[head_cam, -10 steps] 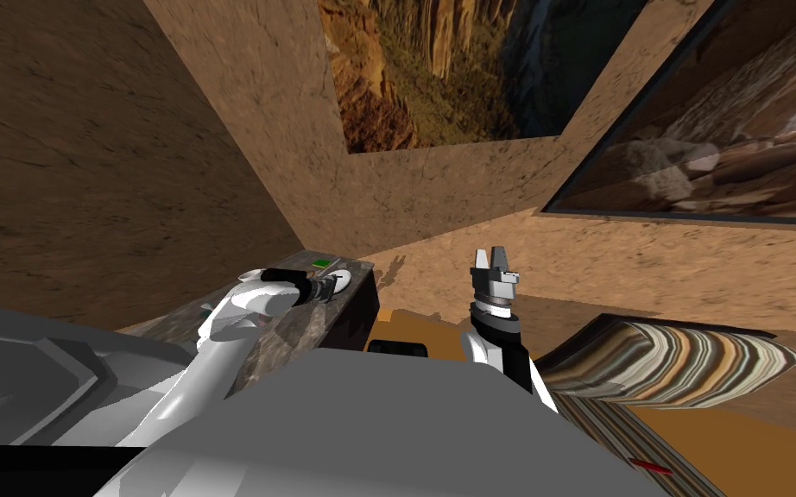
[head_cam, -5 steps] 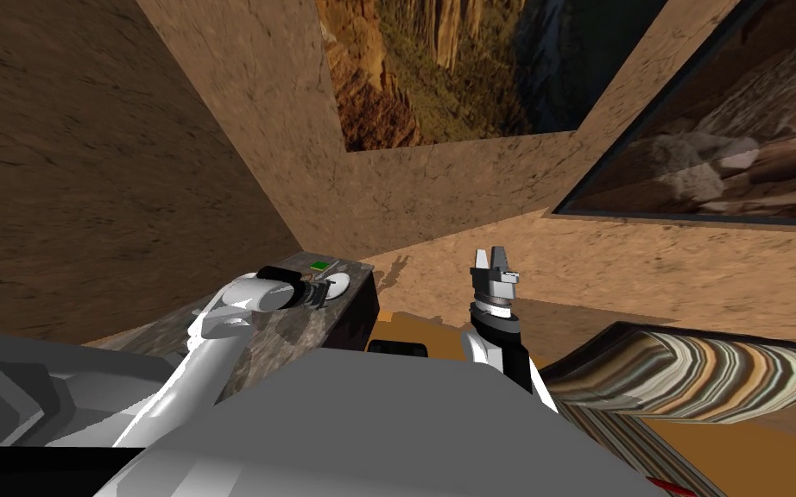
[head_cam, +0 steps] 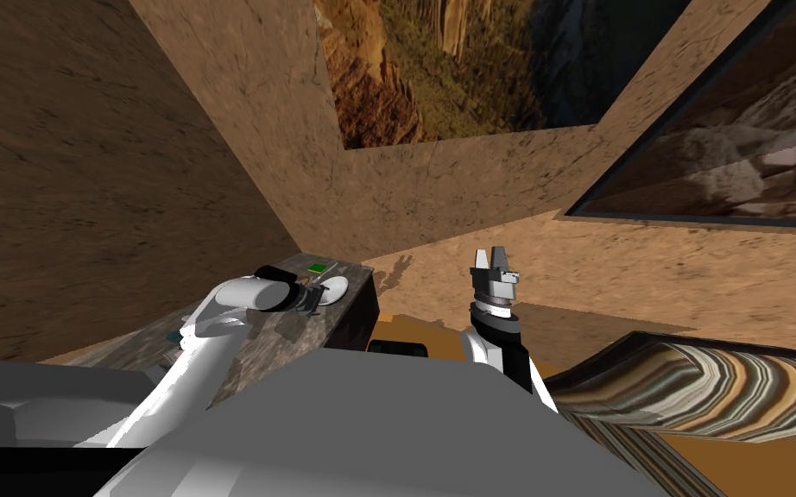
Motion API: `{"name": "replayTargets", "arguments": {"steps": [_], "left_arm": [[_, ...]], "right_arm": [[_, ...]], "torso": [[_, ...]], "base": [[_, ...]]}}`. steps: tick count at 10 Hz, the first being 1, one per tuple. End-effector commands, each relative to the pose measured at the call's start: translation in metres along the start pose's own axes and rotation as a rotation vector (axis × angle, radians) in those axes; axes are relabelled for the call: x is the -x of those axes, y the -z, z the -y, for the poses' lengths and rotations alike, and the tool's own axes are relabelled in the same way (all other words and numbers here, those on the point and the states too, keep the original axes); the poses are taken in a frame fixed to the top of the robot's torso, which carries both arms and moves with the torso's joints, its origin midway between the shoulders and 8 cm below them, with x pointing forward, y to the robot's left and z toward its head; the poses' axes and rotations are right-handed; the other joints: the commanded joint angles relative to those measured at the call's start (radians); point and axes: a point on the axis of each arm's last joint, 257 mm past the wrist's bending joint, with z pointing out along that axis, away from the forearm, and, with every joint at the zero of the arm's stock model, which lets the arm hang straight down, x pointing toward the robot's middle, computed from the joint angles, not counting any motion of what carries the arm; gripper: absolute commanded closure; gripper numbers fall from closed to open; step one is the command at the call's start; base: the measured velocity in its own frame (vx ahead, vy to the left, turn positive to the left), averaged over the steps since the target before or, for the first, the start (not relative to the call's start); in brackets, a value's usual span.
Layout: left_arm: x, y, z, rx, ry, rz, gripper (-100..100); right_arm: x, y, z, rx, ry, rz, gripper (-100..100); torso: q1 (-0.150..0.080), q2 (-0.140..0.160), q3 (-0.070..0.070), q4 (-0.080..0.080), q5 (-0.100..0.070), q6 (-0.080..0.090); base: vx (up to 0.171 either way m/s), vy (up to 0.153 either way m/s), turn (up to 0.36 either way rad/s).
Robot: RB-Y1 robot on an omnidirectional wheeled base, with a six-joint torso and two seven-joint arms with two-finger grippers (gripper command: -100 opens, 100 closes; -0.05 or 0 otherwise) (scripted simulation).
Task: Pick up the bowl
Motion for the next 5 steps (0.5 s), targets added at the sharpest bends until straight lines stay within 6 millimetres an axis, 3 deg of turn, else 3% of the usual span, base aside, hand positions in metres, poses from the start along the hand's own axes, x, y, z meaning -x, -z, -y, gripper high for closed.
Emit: {"name": "replayTargets", "arguments": {"steps": [1,3,4,5], "left_arm": [[0.007,-0.002,-0.012,0.049,0.022,0.006,-100],[0.011,-0.005,-0.025,0.094,0.042,0.006,-100],[0.010,-0.005,-0.021,0.079,0.036,0.006,-100],[0.010,-0.005,-0.022,0.083,0.037,0.006,0]], "right_arm": [[0.000,0.000,0.000,0.000,0.000,0.000,0],[0.000,0.000,0.000,0.000,0.000,0.000,0],[0.000,0.000,0.000,0.000,0.000,0.000,0],[0.000,0.000,0.000,0.000,0.000,0.000,0]], "torso": [[0.000,0.000,0.000,0.000,0.000,0.000],[0.000,0.001,0.000,0.000,0.000,0.000],[0.000,0.002,0.001,0.000,0.000,0.000],[-0.001,0.003,0.002,0.001,0.000,0.000]], "base": [[0.072,0.021,0.003],[0.054,0.013,0.003],[0.019,0.005,0.000],[0.000,0.000,0.000]]}}
